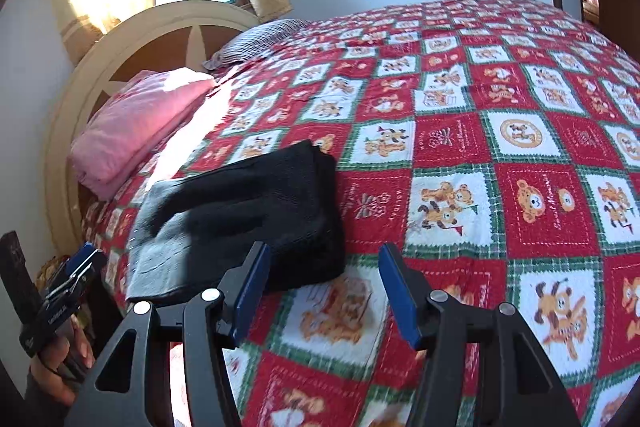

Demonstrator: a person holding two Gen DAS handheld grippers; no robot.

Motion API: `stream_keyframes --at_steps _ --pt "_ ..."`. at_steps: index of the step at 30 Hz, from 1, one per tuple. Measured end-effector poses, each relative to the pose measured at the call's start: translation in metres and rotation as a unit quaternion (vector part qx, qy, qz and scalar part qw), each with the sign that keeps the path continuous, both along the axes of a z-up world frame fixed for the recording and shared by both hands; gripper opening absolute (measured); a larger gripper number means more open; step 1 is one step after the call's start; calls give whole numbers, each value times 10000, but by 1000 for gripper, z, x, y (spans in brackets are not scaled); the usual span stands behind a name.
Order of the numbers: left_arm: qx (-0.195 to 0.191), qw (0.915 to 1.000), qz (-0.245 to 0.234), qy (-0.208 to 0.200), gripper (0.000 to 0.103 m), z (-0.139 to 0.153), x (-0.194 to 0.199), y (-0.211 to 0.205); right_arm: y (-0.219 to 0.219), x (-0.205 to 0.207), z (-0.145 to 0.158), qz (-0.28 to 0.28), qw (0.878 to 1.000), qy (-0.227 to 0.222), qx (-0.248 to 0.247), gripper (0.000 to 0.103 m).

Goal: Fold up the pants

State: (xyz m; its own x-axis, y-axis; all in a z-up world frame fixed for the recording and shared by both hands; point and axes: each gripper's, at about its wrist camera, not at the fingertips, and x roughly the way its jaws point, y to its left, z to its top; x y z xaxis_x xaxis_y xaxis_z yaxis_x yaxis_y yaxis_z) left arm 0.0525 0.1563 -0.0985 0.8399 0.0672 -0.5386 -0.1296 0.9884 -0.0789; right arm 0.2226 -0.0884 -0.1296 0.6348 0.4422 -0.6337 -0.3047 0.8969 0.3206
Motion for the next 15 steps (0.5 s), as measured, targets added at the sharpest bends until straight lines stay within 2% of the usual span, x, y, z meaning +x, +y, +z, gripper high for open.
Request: stream_keyframes --at_steps 9,15 --pt "21 9993 -169 -342 94 22 -21 -21 7 -62 41 300 9972 -638 -249 60" --pt "1 9992 -210 -350 94 24 -26 -28 7 -79 49 395 9961 -751 -224 61"
